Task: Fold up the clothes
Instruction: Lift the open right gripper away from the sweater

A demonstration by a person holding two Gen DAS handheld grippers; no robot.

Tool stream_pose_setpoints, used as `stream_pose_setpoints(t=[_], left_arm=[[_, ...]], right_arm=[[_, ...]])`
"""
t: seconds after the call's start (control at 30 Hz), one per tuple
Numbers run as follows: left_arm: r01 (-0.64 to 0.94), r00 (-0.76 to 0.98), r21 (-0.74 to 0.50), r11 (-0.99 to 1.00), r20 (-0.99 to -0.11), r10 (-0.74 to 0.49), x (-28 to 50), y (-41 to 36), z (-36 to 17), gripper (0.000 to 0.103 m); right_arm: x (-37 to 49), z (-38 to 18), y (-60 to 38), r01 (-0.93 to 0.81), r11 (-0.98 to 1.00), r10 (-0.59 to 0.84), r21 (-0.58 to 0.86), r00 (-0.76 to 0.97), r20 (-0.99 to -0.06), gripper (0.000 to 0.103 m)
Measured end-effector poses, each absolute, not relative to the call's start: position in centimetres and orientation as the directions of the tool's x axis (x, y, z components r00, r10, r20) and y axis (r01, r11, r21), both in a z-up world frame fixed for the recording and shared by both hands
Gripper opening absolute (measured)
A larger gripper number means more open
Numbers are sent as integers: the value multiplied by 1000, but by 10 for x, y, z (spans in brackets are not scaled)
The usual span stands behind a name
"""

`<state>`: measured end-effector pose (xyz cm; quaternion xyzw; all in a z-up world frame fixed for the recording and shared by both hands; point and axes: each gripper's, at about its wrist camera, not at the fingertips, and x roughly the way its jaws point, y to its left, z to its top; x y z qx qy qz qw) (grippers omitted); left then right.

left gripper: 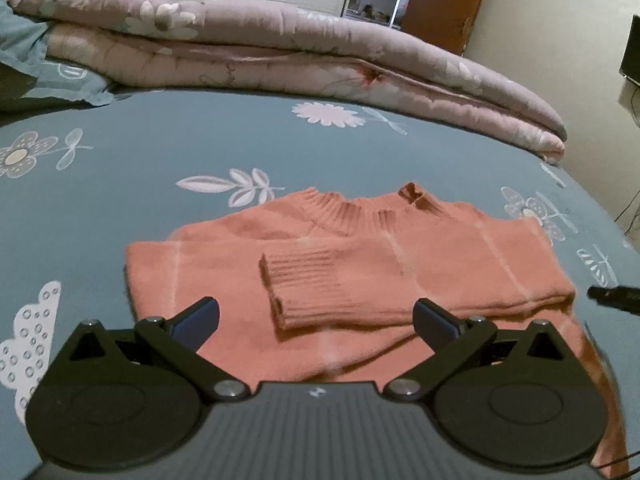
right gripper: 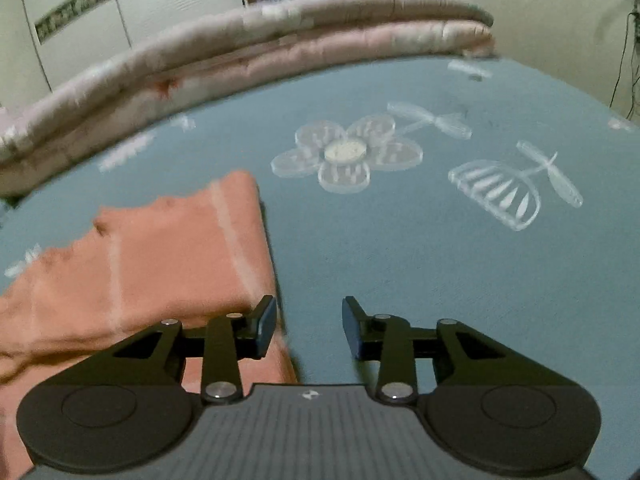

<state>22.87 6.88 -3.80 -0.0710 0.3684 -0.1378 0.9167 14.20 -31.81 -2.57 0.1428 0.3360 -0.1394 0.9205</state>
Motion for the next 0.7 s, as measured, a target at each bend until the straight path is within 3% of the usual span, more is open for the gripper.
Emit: stream_pose_setpoints(t=[0.07, 0.17, 0.3, 0.4, 0.47, 0.5, 0.7], left_arm=[[213, 680, -255, 943, -654, -331, 237, 63, -39, 102], [251, 672, -283, 926, -638, -377, 246, 48, -42, 102], [297, 653, -297, 907, -630, -421, 255, 32, -47, 102], [320, 642, -316, 893, -621, -450, 263, 27, -56, 102], [295, 608, -329, 897, -660, -442, 275, 26, -71, 102], [280, 589, -335, 899, -680, -437, 281, 25, -79, 102], [316, 596, -331, 889, -660, -458, 278, 20, -70, 102]], right_arm=[[146, -16, -314, 318, 925, -130, 208, 779, -614, 40], [176, -18, -292, 216, 952, -38, 216, 786, -617, 26], [209, -36, -274, 152, 975, -8, 162, 754, -657, 25], [210, -45, -288, 212, 969, -71, 123, 724, -686, 25], [209, -53, -307, 275, 955, -117, 113, 697, -707, 24], [207, -56, -316, 303, 943, -114, 141, 689, -716, 28], [197, -34, -318, 293, 940, -116, 173, 754, -647, 29]])
